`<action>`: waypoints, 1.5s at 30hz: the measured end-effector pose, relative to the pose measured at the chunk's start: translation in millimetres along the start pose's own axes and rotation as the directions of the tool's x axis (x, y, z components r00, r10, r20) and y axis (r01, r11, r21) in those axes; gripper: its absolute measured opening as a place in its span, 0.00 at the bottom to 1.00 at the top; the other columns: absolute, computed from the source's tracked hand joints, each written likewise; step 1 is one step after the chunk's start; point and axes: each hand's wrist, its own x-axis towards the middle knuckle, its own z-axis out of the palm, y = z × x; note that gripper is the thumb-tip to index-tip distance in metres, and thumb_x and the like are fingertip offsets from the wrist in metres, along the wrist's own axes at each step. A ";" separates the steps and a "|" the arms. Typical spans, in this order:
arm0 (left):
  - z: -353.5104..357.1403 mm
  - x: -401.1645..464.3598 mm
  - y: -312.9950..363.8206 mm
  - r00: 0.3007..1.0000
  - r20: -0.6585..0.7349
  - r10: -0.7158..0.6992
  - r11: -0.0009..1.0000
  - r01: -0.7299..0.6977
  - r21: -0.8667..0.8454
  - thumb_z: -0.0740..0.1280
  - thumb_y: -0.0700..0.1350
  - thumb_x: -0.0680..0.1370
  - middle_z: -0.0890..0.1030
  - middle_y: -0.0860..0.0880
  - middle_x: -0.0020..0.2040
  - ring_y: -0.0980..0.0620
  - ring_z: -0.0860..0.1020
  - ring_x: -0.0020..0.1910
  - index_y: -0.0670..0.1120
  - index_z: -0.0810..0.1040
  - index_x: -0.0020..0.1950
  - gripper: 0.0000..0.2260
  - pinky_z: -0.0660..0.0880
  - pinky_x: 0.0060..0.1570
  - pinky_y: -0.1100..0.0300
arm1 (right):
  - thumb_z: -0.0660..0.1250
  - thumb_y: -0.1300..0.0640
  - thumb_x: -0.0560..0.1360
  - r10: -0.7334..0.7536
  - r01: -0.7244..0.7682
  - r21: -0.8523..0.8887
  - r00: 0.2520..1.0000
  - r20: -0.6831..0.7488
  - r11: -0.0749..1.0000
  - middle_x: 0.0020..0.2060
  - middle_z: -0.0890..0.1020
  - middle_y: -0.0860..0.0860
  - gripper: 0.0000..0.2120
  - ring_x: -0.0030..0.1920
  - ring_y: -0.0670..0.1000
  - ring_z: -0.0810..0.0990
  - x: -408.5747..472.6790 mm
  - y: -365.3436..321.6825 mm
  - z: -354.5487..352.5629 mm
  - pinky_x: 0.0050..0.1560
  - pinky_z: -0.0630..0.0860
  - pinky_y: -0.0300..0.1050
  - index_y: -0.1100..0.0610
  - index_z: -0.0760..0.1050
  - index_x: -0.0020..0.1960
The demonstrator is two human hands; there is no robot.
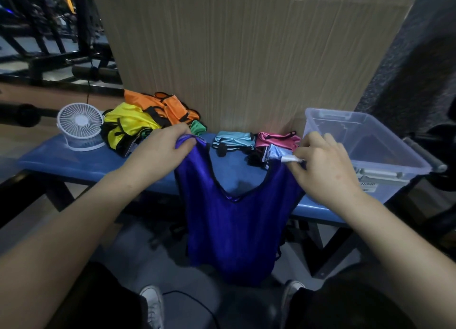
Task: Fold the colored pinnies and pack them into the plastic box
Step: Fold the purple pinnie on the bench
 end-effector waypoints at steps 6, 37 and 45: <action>1.5 1.2 -8.5 0.998 0.054 -0.018 0.992 0.011 0.122 0.66 0.47 0.79 0.76 0.51 0.38 0.50 0.74 0.40 0.48 0.73 0.38 0.10 0.66 0.37 0.54 | 0.64 0.58 0.79 0.118 -0.194 0.277 0.956 0.270 0.941 0.33 0.79 0.53 0.07 0.39 0.56 0.77 6.0 -1.8 -4.4 0.32 0.69 0.44 0.51 0.78 0.43; 21.6 5.0 49.9 0.966 0.258 -0.010 0.994 0.038 -0.106 0.66 0.40 0.79 0.81 0.53 0.54 0.55 0.79 0.55 0.53 0.81 0.61 0.14 0.72 0.46 0.68 | 0.57 0.68 0.78 0.096 -0.619 0.701 0.770 0.631 0.353 0.28 0.73 0.63 0.04 0.23 0.61 0.80 16.3 -75.0 7.1 0.27 0.77 0.49 0.61 0.67 0.46; 25.1 -3.9 56.1 0.959 0.281 0.040 0.983 0.013 -0.183 0.70 0.40 0.76 0.81 0.55 0.49 0.60 0.74 0.28 0.54 0.77 0.59 0.14 0.72 0.33 0.66 | 0.53 0.67 0.80 0.010 -0.677 0.730 0.734 0.679 0.093 0.31 0.80 0.65 0.12 0.33 0.64 0.84 13.2 -87.4 13.8 0.33 0.82 0.51 0.72 0.70 0.58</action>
